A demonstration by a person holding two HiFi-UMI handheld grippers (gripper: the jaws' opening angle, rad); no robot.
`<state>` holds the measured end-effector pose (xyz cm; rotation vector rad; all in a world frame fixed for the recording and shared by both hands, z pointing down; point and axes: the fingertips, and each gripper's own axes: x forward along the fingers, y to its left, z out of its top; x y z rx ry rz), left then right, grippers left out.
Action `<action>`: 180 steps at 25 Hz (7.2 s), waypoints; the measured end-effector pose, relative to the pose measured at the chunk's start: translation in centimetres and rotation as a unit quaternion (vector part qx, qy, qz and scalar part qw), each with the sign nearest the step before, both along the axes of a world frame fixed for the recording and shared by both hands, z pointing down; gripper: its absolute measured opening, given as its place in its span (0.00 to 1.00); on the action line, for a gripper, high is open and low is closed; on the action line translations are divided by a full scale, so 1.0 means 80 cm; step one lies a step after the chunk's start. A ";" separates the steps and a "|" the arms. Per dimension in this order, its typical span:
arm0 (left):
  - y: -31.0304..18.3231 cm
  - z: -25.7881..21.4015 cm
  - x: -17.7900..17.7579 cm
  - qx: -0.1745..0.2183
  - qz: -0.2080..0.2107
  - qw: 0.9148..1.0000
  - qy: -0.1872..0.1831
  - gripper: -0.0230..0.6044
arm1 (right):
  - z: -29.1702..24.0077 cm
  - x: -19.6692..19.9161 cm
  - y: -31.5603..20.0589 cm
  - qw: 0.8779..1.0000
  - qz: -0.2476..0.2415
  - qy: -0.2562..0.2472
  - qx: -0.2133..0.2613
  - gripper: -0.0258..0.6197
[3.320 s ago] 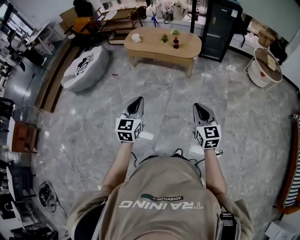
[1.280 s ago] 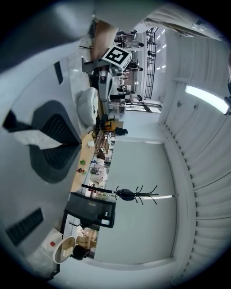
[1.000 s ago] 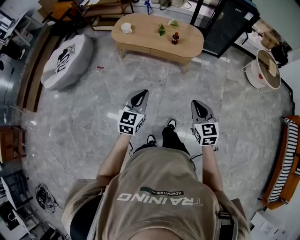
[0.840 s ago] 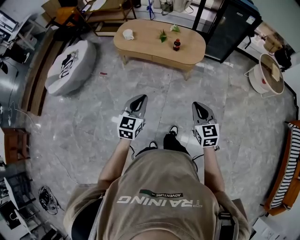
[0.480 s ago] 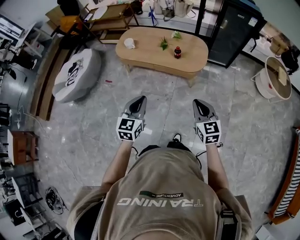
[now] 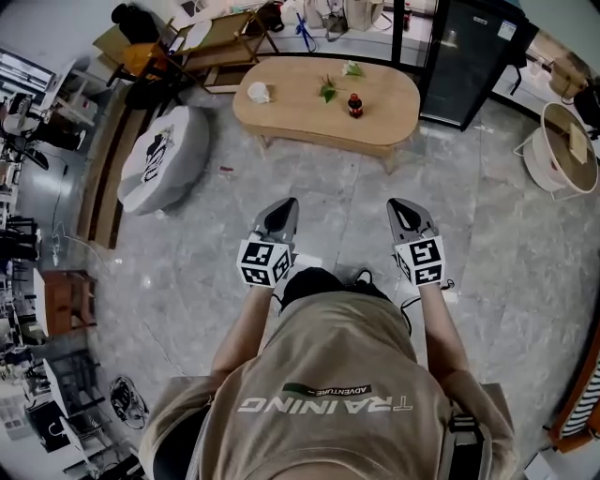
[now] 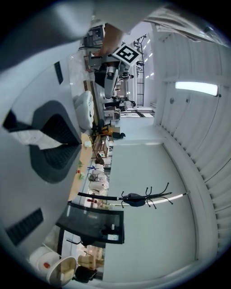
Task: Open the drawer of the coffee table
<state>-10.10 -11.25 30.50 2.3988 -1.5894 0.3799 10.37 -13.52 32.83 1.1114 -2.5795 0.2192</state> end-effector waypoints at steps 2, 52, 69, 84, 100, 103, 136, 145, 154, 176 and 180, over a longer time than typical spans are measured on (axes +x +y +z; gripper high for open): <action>-0.004 0.003 0.007 -0.004 0.006 1.000 0.001 0.05 | 0.005 0.006 0.000 1.000 0.005 -0.001 -0.008 0.05; -0.354 0.528 -0.065 0.080 0.041 0.994 -0.054 0.05 | 0.480 -0.110 -0.311 0.994 0.018 0.009 0.104 0.05; -0.348 0.669 -0.081 0.080 0.007 0.997 -0.018 0.05 | 0.592 -0.104 -0.298 0.992 0.028 -0.012 0.125 0.05; -0.367 0.663 -0.073 0.003 -0.017 0.947 0.321 0.05 | 0.596 -0.100 -0.299 0.992 0.033 -0.003 0.118 0.05; -0.418 0.750 -0.096 -0.025 -0.079 0.744 0.663 0.08 | 0.587 -0.106 -0.312 0.991 0.043 -0.015 0.126 0.05; -0.444 0.780 -0.102 -0.019 -0.092 0.729 0.678 0.32 | 0.582 -0.106 -0.320 0.990 0.054 -0.030 0.123 0.05; -0.540 0.804 -0.103 0.091 0.011 0.637 0.766 0.41 | 0.612 -0.151 -0.319 0.994 0.018 0.010 0.108 0.05; -0.491 0.803 -0.107 0.089 0.042 0.632 0.769 0.38 | 0.605 -0.148 -0.313 0.994 0.015 -0.023 0.105 0.05; -0.450 0.805 -0.114 0.092 0.034 0.630 0.771 0.38 | 0.604 -0.143 -0.303 0.994 0.007 -0.031 0.102 0.05; -0.398 0.837 -0.116 0.066 0.040 0.633 0.770 0.37 | 0.599 -0.141 -0.281 0.994 -0.002 -0.044 0.101 0.05; -0.390 0.851 -0.111 0.050 0.040 0.651 0.756 0.37 | 0.602 -0.138 -0.283 0.994 -0.003 -0.038 0.098 0.05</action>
